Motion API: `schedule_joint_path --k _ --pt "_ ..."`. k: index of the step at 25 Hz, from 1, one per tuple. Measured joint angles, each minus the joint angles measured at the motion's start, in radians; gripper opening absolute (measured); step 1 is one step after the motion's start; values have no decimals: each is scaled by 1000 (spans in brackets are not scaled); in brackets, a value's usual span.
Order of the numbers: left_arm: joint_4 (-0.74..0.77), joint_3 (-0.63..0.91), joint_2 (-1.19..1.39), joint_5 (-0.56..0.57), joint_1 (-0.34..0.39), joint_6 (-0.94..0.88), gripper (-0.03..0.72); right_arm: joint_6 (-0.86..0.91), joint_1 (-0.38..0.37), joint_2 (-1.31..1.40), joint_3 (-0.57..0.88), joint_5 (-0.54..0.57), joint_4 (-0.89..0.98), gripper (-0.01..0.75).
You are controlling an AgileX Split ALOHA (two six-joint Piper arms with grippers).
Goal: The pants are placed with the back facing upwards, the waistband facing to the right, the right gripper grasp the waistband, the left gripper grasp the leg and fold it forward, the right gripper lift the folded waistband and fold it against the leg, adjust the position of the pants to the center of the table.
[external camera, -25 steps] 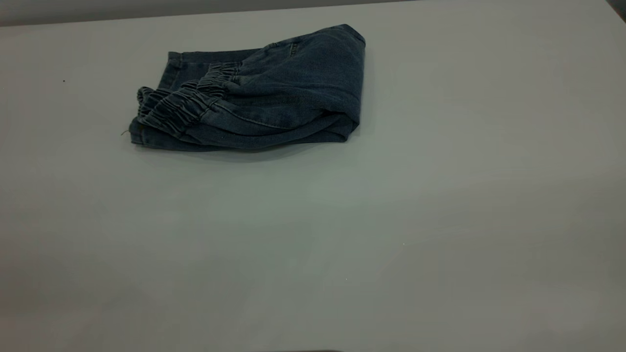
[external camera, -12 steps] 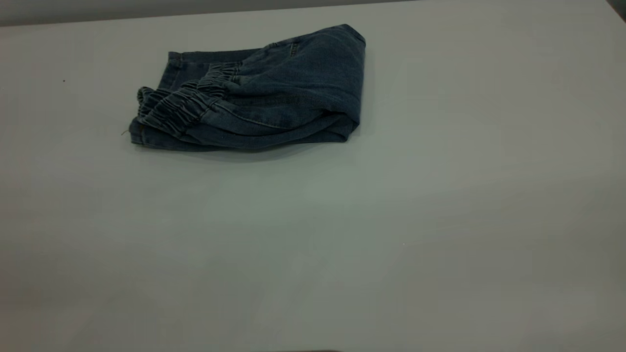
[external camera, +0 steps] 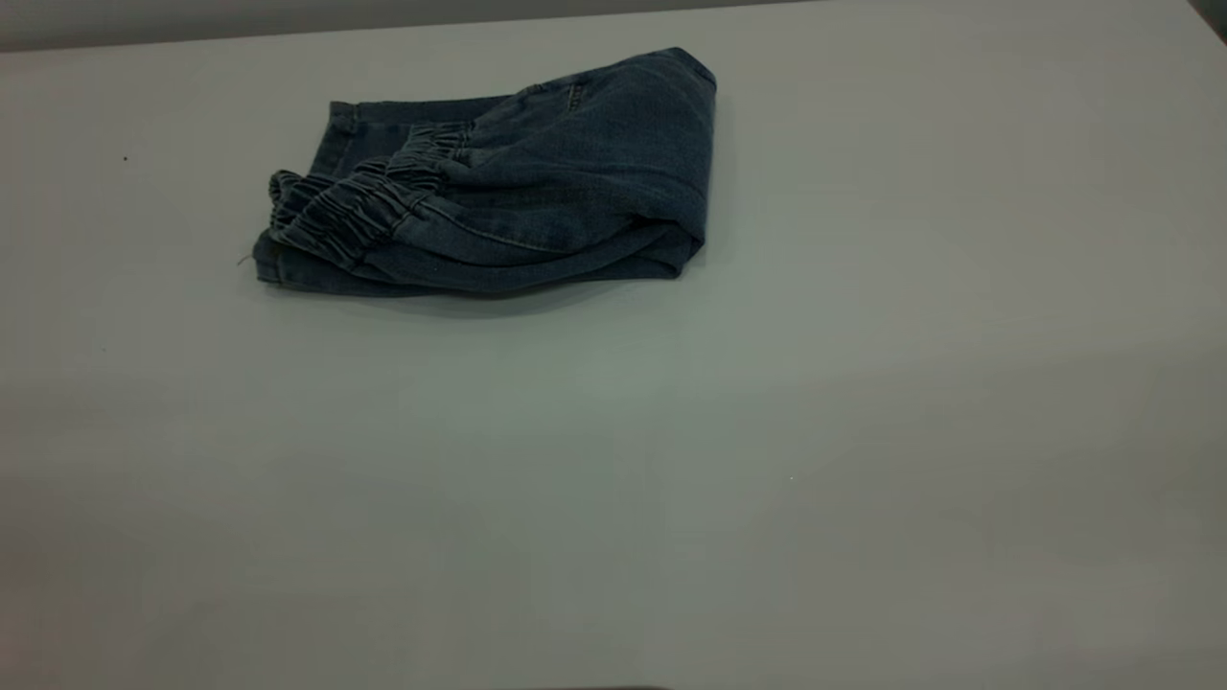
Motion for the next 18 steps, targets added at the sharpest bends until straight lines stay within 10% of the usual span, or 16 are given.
schedule_joint_path --k 18 --pt "0 0 -19 4 0 0 485 0 -39 0 0 0 0 559"
